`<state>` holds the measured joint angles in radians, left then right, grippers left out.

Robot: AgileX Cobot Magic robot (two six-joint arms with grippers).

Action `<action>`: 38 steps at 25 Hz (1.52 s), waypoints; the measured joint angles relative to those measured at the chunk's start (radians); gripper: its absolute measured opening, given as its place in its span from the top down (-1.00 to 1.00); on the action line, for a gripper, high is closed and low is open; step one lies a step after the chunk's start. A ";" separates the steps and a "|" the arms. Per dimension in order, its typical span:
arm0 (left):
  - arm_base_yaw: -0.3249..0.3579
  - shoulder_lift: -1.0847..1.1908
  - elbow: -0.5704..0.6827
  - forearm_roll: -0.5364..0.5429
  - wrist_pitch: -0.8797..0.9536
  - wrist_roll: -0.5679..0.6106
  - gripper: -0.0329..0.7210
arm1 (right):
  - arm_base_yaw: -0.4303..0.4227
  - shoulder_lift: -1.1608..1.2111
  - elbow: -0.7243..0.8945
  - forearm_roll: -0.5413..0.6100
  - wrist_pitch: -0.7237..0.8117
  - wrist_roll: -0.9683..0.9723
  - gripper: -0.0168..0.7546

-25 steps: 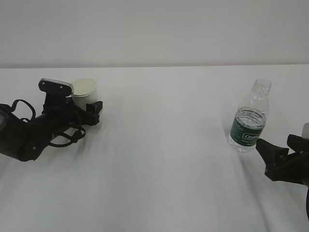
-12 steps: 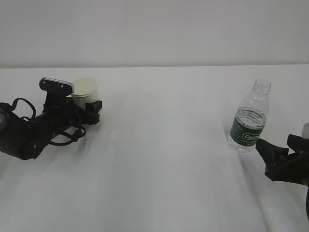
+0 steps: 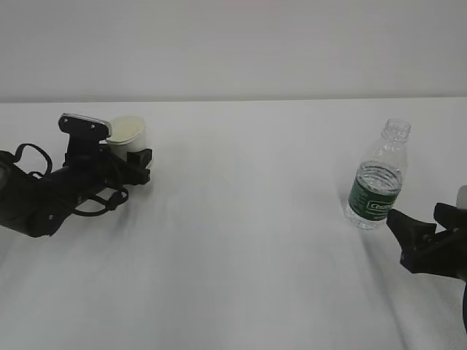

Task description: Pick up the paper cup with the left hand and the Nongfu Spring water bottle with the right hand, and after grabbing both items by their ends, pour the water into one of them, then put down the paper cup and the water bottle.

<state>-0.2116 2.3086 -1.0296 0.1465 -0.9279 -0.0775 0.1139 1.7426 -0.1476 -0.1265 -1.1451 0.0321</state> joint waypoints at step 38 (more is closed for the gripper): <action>0.000 -0.441 0.499 0.277 -0.094 -0.044 -0.32 | 0.000 0.000 0.000 -0.010 0.000 -0.097 -0.53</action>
<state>-0.2116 1.8674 -0.5309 0.4237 -1.0215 -0.1211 0.1139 1.7426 -0.1476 -0.1365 -1.1451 -0.0647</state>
